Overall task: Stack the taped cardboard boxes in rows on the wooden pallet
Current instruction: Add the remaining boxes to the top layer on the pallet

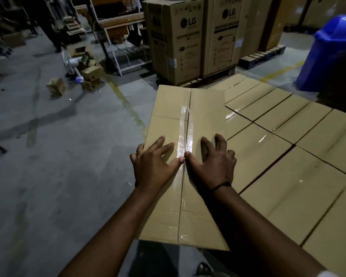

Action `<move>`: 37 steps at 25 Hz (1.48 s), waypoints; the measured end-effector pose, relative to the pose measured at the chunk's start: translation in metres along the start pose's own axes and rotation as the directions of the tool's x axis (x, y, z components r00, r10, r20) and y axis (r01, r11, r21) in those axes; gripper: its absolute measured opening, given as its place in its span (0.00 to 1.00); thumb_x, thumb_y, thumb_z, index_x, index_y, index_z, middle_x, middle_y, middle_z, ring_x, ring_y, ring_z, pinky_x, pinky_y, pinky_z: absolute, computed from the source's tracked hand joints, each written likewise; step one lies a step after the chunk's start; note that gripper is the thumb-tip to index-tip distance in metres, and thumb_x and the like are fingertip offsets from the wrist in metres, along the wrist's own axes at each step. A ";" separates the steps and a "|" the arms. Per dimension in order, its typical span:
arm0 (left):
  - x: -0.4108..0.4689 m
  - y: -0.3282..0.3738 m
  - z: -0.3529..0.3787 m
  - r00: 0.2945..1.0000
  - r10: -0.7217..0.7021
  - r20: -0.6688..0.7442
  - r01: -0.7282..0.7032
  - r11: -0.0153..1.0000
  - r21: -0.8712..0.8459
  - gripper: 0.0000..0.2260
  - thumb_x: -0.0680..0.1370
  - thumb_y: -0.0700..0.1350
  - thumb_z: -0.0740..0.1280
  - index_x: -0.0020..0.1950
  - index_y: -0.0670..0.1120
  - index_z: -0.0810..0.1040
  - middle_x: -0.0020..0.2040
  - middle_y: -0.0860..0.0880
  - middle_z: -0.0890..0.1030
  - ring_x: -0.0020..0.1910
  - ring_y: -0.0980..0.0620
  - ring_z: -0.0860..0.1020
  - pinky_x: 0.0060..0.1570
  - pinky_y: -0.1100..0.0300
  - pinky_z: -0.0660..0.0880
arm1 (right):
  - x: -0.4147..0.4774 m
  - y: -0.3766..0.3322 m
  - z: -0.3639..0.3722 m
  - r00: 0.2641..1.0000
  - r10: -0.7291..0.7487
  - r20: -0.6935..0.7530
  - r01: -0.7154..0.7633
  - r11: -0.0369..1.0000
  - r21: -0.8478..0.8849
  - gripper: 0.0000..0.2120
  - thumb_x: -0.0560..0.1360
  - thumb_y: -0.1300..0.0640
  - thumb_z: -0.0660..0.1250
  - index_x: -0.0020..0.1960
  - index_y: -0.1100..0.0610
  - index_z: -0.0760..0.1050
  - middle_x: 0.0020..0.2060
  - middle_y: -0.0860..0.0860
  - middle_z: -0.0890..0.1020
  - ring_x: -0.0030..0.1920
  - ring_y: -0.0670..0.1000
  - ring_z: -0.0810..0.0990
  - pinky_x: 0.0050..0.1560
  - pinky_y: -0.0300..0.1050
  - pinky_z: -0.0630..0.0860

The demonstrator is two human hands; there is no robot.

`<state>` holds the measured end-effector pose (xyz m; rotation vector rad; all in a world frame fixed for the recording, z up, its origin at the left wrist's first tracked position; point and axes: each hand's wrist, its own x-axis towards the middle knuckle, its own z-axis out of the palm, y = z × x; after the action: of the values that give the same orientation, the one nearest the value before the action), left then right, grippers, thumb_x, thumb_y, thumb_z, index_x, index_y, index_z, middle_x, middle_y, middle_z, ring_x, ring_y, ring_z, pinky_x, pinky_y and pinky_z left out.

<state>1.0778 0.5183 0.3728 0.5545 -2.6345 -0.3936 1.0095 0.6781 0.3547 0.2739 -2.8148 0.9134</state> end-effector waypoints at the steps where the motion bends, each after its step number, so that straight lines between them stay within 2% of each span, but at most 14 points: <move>1: 0.014 -0.009 0.004 1.000 -0.012 -0.002 0.012 1.000 -0.001 0.27 0.71 0.73 0.68 0.67 0.65 0.79 0.75 0.62 0.71 0.73 0.42 0.68 0.62 0.45 0.66 | 0.012 -0.007 0.011 1.000 -0.001 0.008 0.001 1.000 0.006 0.35 0.71 0.26 0.62 0.73 0.41 0.68 0.79 0.47 0.58 0.67 0.62 0.68 0.68 0.57 0.66; 9: 0.139 -0.100 0.043 1.000 0.016 0.015 -0.016 1.000 -0.020 0.26 0.71 0.72 0.69 0.67 0.64 0.79 0.75 0.61 0.71 0.74 0.42 0.68 0.63 0.44 0.65 | 0.107 -0.076 0.106 0.999 0.042 0.030 -0.043 0.999 0.014 0.34 0.71 0.26 0.62 0.74 0.39 0.68 0.79 0.46 0.57 0.68 0.59 0.66 0.70 0.56 0.66; 16: 0.282 -0.211 0.055 0.983 0.157 0.094 -0.153 0.987 -0.046 0.27 0.71 0.72 0.69 0.67 0.66 0.79 0.77 0.60 0.69 0.74 0.40 0.66 0.64 0.41 0.65 | 0.192 -0.180 0.209 0.991 0.132 -0.023 -0.131 0.991 0.005 0.35 0.73 0.28 0.63 0.76 0.40 0.66 0.80 0.48 0.56 0.70 0.62 0.66 0.71 0.57 0.65; 20: 0.357 -0.246 0.062 0.956 0.249 0.153 -0.243 0.968 -0.057 0.28 0.70 0.74 0.67 0.68 0.66 0.78 0.77 0.60 0.69 0.75 0.39 0.66 0.65 0.41 0.65 | 0.226 -0.216 0.244 0.965 0.258 -0.043 -0.258 0.966 0.014 0.34 0.74 0.31 0.66 0.76 0.41 0.67 0.80 0.49 0.56 0.71 0.64 0.65 0.72 0.58 0.64; 22: 0.382 -0.258 0.072 0.933 0.311 0.180 -0.303 0.950 -0.072 0.29 0.70 0.75 0.65 0.68 0.66 0.78 0.77 0.60 0.69 0.75 0.40 0.66 0.65 0.41 0.64 | 0.241 -0.227 0.259 0.960 0.275 -0.058 -0.274 0.961 0.031 0.33 0.74 0.33 0.67 0.76 0.41 0.67 0.80 0.49 0.55 0.72 0.64 0.64 0.72 0.58 0.63; 28: 0.452 -0.278 0.126 0.873 0.386 0.297 -0.367 0.923 -0.119 0.33 0.69 0.78 0.61 0.69 0.65 0.77 0.77 0.59 0.69 0.75 0.39 0.67 0.67 0.41 0.64 | 0.288 -0.227 0.311 0.913 0.404 -0.054 -0.403 0.915 0.023 0.33 0.75 0.36 0.68 0.77 0.41 0.66 0.81 0.48 0.54 0.72 0.63 0.63 0.72 0.57 0.61; 37: 0.551 -0.252 0.224 0.782 0.443 0.438 -0.428 0.893 -0.140 0.32 0.69 0.77 0.65 0.70 0.65 0.77 0.77 0.60 0.69 0.75 0.39 0.67 0.65 0.41 0.65 | 0.383 -0.183 0.368 0.813 0.581 -0.040 -0.582 0.814 0.007 0.35 0.75 0.34 0.66 0.79 0.42 0.63 0.81 0.49 0.53 0.72 0.64 0.63 0.72 0.57 0.62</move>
<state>0.5971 0.0971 0.2753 -0.2093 -3.0808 -0.4621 0.6417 0.2675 0.2466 -0.6480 -2.8962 0.9911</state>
